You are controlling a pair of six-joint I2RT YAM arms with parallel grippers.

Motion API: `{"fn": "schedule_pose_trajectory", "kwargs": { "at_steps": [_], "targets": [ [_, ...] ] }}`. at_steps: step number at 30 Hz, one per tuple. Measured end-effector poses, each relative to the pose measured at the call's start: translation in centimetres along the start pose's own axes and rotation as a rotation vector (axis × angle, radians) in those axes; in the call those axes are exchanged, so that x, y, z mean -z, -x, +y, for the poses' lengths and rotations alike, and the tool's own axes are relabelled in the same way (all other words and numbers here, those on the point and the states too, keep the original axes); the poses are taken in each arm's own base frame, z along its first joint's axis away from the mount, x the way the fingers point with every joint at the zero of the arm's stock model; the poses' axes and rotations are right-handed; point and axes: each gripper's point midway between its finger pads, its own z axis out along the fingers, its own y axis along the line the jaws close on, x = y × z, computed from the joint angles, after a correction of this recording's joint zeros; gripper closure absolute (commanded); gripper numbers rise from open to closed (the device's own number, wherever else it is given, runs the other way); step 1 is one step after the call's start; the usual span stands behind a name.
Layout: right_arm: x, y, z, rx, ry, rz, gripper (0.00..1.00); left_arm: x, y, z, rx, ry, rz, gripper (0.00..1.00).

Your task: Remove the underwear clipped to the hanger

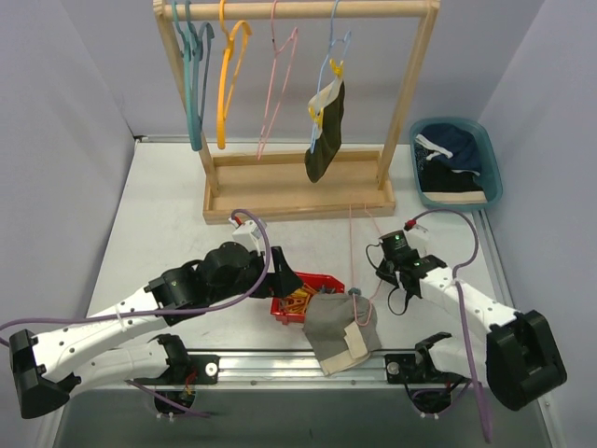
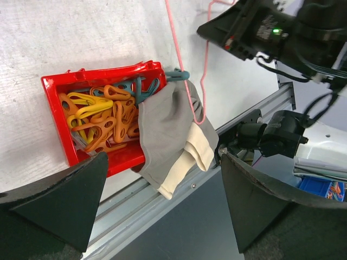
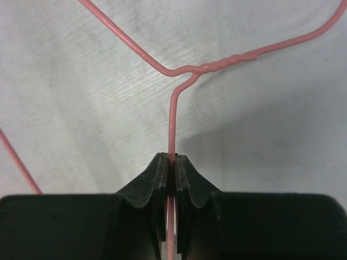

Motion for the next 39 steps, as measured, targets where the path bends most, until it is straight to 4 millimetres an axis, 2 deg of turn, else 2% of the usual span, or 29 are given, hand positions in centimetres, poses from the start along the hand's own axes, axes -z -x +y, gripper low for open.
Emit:
{"fn": "schedule_pose_trajectory", "kwargs": {
  "at_steps": [3,10,13,17,19,22,27,31,34,39],
  "targets": [
    [2.0,1.6,0.8,-0.025,0.072,-0.061,1.00,0.0,0.0,0.1,0.000,0.003,0.000,0.06],
    [8.2,6.2,2.2,-0.062,0.191,-0.198,1.00,0.1,0.2,0.3,0.002,0.010,-0.006,0.06],
    [9.5,6.7,2.6,-0.066,0.224,-0.204,1.00,0.0,0.3,0.4,-0.004,0.012,-0.006,0.06],
    [10.9,6.0,2.8,-0.061,0.286,-0.177,1.00,-0.3,0.3,-0.4,-0.023,-0.027,0.000,0.06],
    [12.3,6.1,3.3,-0.053,0.339,-0.175,1.00,-0.5,0.6,-1.7,-0.036,-0.099,-0.011,0.06],
    [15.5,7.4,4.8,-0.040,0.447,-0.202,1.00,-0.9,0.7,-3.3,-0.050,-0.225,-0.024,0.06],
    [20.8,9.2,7.8,0.029,0.640,-0.226,1.00,-1.3,1.3,-4.1,0.007,-0.464,-0.057,0.06],
    [22.3,8.1,8.6,0.100,0.729,-0.187,1.00,-1.1,0.9,-4.0,0.088,-0.659,-0.035,0.06],
    [23.1,6.9,9.0,0.148,0.789,-0.139,1.00,0.1,0.1,-5.6,0.089,-0.799,0.016,0.06],
    [25.7,6.5,9.9,0.197,0.890,-0.115,1.00,4.3,-0.1,-9.1,-0.017,-1.059,0.034,0.06]
  ]
}}
